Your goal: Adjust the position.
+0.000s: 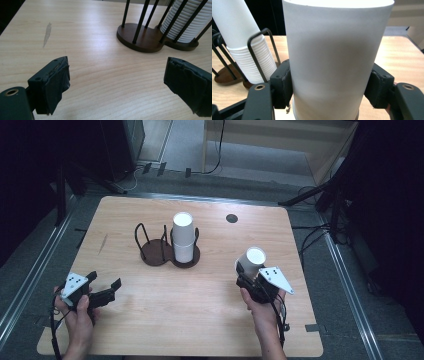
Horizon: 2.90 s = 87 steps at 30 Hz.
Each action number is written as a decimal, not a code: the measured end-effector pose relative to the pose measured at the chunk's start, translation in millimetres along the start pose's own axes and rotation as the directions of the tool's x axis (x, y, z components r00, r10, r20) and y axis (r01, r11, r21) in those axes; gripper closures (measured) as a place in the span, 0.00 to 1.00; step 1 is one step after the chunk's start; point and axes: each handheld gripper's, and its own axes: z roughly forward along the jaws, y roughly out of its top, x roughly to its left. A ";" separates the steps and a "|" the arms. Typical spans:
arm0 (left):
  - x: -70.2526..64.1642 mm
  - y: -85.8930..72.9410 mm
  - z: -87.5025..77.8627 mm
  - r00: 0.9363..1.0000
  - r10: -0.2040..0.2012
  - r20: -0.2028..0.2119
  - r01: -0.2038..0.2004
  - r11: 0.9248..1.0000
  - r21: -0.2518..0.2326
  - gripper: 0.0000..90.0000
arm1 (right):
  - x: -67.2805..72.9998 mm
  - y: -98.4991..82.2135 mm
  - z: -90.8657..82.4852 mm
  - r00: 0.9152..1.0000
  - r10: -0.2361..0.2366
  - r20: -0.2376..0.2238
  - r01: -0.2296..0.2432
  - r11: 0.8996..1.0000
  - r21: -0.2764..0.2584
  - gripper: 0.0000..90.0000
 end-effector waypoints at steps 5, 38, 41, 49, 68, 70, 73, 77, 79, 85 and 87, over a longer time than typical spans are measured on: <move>-12.9 8.5 1.1 0.999 0.010 0.043 -0.010 1.000 -0.001 0.08 | -6.1 -7.4 -2.5 1.000 -0.002 0.003 0.002 1.000 0.012 0.37; -109.9 58.0 22.5 0.939 0.106 0.326 -0.118 0.993 0.015 0.08 | 38.1 -37.5 4.4 0.994 -0.075 -0.081 0.081 0.995 0.064 0.37; -119.1 56.5 26.0 0.929 0.099 0.356 -0.120 0.992 0.037 0.07 | 49.4 -40.5 3.7 0.991 -0.083 -0.104 0.090 0.994 0.065 0.37; -134.6 55.9 27.6 0.910 0.118 0.398 -0.149 0.988 0.047 0.08 | 69.6 -48.4 3.5 0.986 -0.104 -0.128 0.114 0.990 0.077 0.38; -158.6 51.4 29.8 0.862 0.139 0.487 -0.197 0.978 0.069 0.14 | 98.5 -60.4 2.9 0.962 -0.210 -0.174 0.225 0.972 0.073 0.39; -161.0 50.6 29.9 0.858 0.140 0.494 -0.198 0.978 0.069 0.15 | 101.3 -61.2 2.5 0.959 -0.220 -0.178 0.235 0.969 0.071 0.39; -163.0 50.0 30.1 0.853 0.142 0.502 -0.204 0.976 0.071 0.15 | 103.7 -62.1 2.3 0.955 -0.235 -0.184 0.250 0.966 0.067 0.39; -166.2 49.3 30.1 0.841 0.148 0.520 -0.216 0.974 0.072 0.16 | 108.4 -63.6 1.6 0.948 -0.252 -0.193 0.269 0.961 0.067 0.39; -167.2 49.1 30.0 0.836 0.146 0.528 -0.216 0.974 0.073 0.16 | 110.0 -64.0 1.3 0.946 -0.257 -0.198 0.275 0.959 0.068 0.39; -170.9 47.8 29.9 0.826 0.163 0.539 -0.239 0.968 0.073 0.18 | 116.3 -64.7 -0.1 0.934 -0.283 -0.218 0.302 0.951 0.061 0.39; -172.0 47.4 29.7 0.823 0.172 0.542 -0.248 0.966 0.070 0.19 | 118.2 -64.8 -0.7 0.932 -0.286 -0.224 0.307 0.950 0.062 0.39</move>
